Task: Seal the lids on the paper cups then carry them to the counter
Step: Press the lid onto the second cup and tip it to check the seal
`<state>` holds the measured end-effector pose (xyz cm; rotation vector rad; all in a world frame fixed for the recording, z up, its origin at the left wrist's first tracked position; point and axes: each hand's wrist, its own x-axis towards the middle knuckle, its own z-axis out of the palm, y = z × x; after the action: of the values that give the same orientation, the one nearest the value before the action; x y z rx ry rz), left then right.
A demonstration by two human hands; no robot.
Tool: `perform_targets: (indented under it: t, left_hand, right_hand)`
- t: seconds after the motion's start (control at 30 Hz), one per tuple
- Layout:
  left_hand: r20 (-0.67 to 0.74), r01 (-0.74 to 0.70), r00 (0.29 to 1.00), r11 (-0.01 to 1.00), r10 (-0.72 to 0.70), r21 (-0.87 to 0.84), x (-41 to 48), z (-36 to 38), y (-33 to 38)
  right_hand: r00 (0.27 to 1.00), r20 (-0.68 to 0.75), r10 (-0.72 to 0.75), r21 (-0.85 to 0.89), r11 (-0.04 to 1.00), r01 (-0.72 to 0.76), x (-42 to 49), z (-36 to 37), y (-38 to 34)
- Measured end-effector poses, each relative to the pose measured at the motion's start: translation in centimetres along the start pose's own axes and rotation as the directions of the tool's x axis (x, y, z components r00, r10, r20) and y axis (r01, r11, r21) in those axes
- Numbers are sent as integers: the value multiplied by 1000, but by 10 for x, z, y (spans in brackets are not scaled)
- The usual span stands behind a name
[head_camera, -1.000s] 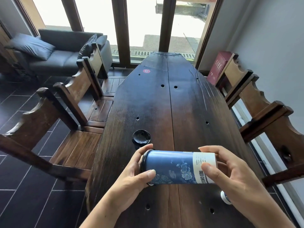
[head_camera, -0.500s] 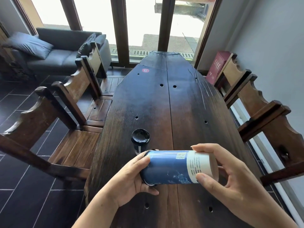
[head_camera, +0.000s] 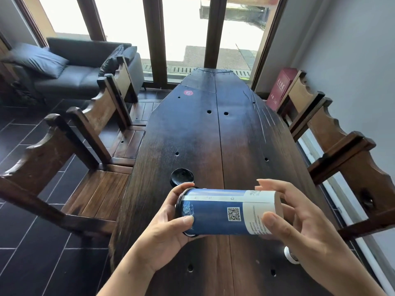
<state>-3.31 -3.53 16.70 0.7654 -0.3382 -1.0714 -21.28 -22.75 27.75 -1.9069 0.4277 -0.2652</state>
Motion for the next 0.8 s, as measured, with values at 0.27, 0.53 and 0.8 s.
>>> perform_targets:
  t: [0.27, 0.53, 0.8]
  left_hand:
    - [-3, -10, 1000, 999, 10, 34, 1, 1, -3]
    - [-73, 86, 994, 996, -83, 34, 5, 4, -1]
    - [-120, 71, 991, 993, -59, 95, 8, 2, -1]
  right_hand:
    - [999, -34, 33, -34, 999, -34, -1, -3, 9]
    - [1000, -12, -14, -121, 993, 13, -4, -4, 8]
    - [1000, 6, 23, -186, 982, -22, -4, -4, 8]
